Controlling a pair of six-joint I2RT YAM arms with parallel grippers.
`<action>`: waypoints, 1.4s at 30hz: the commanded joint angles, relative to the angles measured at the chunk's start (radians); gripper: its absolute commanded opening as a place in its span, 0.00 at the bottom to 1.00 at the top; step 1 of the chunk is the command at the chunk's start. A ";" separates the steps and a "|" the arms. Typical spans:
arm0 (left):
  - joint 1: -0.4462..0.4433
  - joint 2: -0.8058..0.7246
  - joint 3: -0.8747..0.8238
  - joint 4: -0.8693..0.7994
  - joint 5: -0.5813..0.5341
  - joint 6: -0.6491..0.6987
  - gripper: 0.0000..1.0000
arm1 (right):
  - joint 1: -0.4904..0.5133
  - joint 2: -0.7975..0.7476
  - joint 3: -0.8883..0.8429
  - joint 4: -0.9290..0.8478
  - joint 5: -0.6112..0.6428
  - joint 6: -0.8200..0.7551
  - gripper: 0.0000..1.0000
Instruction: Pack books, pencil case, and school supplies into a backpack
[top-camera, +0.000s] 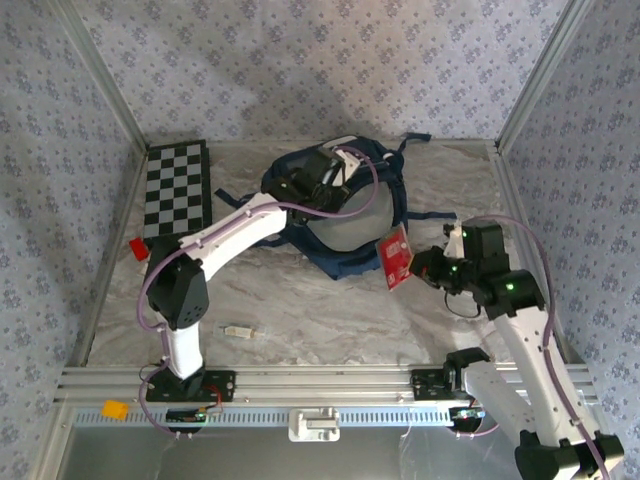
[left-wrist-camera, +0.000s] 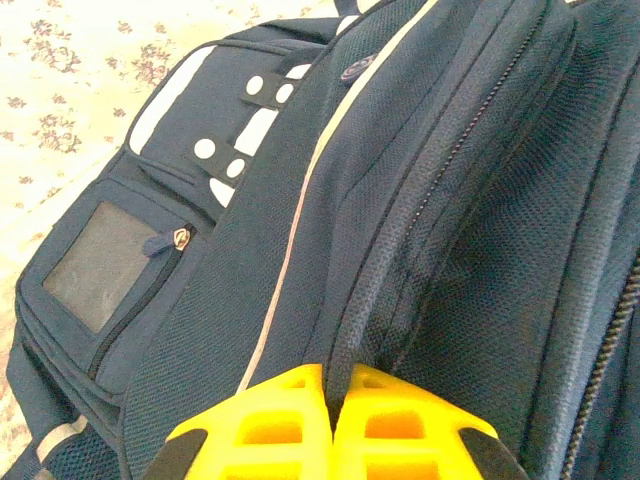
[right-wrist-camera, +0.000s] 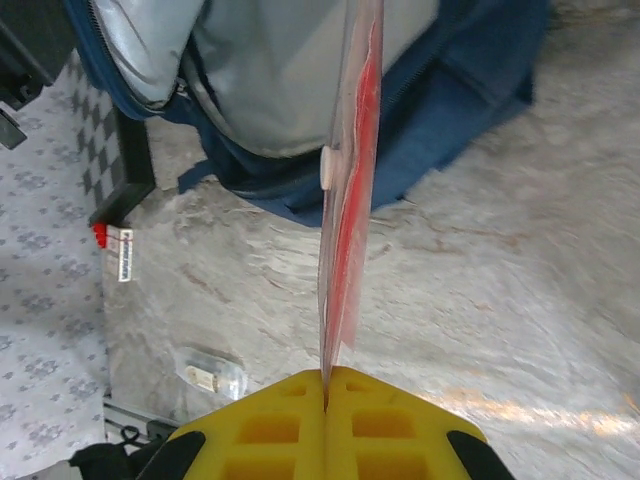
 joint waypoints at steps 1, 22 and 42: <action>0.000 -0.072 0.079 -0.021 -0.002 -0.097 0.00 | 0.030 0.057 0.001 0.182 -0.028 0.056 0.00; -0.009 -0.073 0.132 -0.078 0.053 -0.184 0.00 | 0.187 0.916 0.142 0.924 0.162 0.198 0.06; 0.311 -0.235 -0.389 0.170 0.439 -0.794 0.49 | 0.284 0.221 -0.163 0.308 0.484 0.141 0.52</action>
